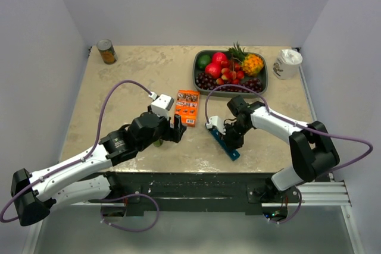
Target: Sort the pills into containers
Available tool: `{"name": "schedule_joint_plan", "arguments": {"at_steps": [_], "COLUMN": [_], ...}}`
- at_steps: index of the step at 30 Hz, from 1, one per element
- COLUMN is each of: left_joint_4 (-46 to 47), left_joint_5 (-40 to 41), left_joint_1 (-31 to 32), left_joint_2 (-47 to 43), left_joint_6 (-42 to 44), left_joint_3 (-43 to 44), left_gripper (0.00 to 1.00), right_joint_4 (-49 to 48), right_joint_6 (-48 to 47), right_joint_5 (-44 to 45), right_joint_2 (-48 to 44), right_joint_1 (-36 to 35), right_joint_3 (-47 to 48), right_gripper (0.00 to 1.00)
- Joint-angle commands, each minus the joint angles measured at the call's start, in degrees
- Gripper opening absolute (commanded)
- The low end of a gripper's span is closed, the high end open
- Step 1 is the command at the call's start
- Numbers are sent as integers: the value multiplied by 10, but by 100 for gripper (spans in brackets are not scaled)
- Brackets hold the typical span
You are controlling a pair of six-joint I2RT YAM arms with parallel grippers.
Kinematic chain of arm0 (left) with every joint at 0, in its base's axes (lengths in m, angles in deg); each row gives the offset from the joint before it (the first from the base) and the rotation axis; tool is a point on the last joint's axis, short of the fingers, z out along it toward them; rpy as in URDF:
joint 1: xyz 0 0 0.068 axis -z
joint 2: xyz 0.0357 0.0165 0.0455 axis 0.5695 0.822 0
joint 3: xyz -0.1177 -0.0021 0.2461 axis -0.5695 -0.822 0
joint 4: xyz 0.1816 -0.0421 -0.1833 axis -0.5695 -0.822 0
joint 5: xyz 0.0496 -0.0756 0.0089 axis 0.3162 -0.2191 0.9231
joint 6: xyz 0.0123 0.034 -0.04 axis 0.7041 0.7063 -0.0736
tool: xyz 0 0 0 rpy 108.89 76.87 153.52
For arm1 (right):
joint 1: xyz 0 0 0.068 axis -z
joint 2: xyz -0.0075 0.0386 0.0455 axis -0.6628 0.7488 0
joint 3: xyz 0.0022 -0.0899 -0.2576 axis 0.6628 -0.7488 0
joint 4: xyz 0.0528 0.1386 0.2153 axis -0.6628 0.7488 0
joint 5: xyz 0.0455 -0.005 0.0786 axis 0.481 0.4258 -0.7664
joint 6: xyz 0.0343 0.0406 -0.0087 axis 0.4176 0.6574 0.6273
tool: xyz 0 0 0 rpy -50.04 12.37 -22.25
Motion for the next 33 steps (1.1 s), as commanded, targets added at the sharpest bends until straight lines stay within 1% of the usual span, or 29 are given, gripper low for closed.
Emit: {"name": "schedule_joint_plan", "arguments": {"at_steps": [1,5,7,9,10,11,14,16,17,19,20,21,22,23,28,30,33], "left_joint_4": [29,30,28,24,24,23,22,18,16,8,6,0,-3,-6,-21,-24,-29], "left_joint_5": [-3,-4,-4,-1,1,3,8,12,15,24,28,32,42,46,62,65,66], "left_joint_1": [-3,-3,-3,-3,-3,-3,-3,-3,-3,-3,-3,-3,-3,-3,-3,-3,-3], "left_joint_2": [-5,-3,-3,-5,-6,-8,-11,-13,-16,-21,-28,-32,-37,-45,-65,-69,-73], "left_joint_6": [3,4,5,6,7,7,7,8,7,10,10,11,11,12,11,11,11], "left_joint_3": [-5,-4,-1,2,3,3,2,2,2,3,3,4,4,4,2,1,0], "left_gripper": [79,79,79,79,79,79,79,79,79,80,80,80,80,80,80,80,80], "right_joint_4": [-42,-10,11,37,42,38,5,-16,-44,-65,-83,-92,-95,-95,-98,-102,-105], "right_joint_6": [-9,-11,-14,-10,-5,1,66,94,112,157,176,186,189,192,198,202,205], "right_joint_5": [62,34,12,1,-5,-3,28,53,90,129,164,190,195,196,203,215,216], "right_joint_2": [44,8,-11,-43,-54,-65,-87,-86,-86,-77,-72,-69,-61,-57,-29,-7,22], "right_joint_1": [-3,-3,-2,-2,-3,-4,-7,-12,-18,-29,-46,-57,-66,-69,-84,-92,-101], "right_joint_3": [-25,0,29,59,67,72,66,45,37,16,10,2,1,2,14,16,22], "right_gripper": [8,9,11,20,27,45,71,77,82,86,91,91,92,93,94,93,84]}}
